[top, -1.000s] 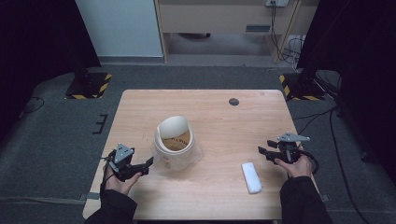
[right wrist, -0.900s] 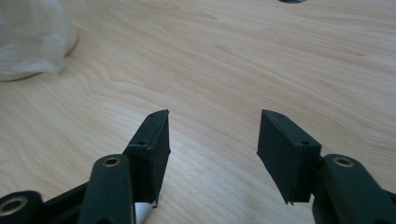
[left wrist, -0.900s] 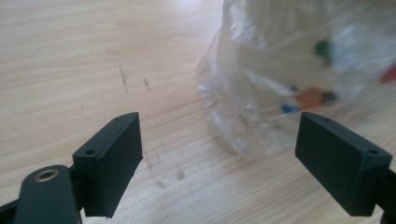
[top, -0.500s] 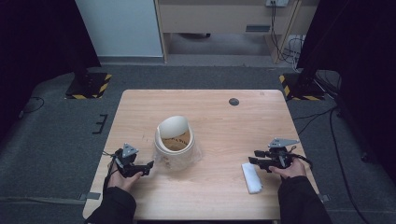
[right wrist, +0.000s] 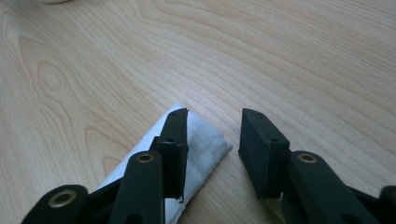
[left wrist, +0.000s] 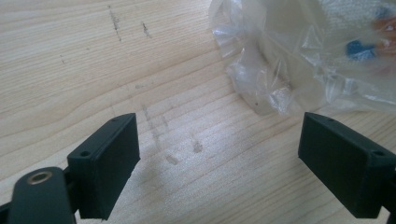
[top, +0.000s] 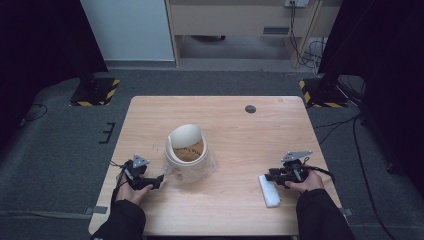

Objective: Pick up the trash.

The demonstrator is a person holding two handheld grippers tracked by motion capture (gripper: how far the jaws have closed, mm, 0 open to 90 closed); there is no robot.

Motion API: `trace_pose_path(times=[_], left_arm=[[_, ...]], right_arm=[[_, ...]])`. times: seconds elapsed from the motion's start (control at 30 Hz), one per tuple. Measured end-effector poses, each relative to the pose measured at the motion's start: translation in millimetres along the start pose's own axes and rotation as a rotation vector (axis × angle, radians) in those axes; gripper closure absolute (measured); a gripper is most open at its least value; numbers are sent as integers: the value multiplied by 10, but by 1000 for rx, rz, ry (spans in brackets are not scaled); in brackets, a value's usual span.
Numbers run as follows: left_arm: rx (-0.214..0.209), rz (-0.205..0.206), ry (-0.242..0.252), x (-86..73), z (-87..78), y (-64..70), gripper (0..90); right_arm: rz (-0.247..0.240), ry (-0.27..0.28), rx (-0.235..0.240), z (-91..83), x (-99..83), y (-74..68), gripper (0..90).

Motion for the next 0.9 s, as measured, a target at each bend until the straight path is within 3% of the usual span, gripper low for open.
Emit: trace_pose_path(times=[0.3,0.4,0.63,0.77,0.9], left_arm=[[6,3,-40,-41,13,-11,114],[12,-2,-52,-56,14,-23,113],[12,-7,-70,-77,21,-26,107],[12,-4,-87,-97,30,-30,101],[10,-1,-95,-108,37,-29,90]], right_arm=[[-8,-3,11,5,-15,-31,748],[9,-11,20,8,-23,-48,826],[53,-13,30,-3,-10,-49,852],[63,34,25,-42,47,-31,855],[63,123,12,-122,164,-19,857]])
Point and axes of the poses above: each handheld gripper's, and its own axes: z roughly forward along the jaws, x roughly out of its top, y roughly to its right, the point moved 4 cm from there along z, roughly forward along the jaws, and after that the axes turned 11 degrees about y, right-handed, at the moved point
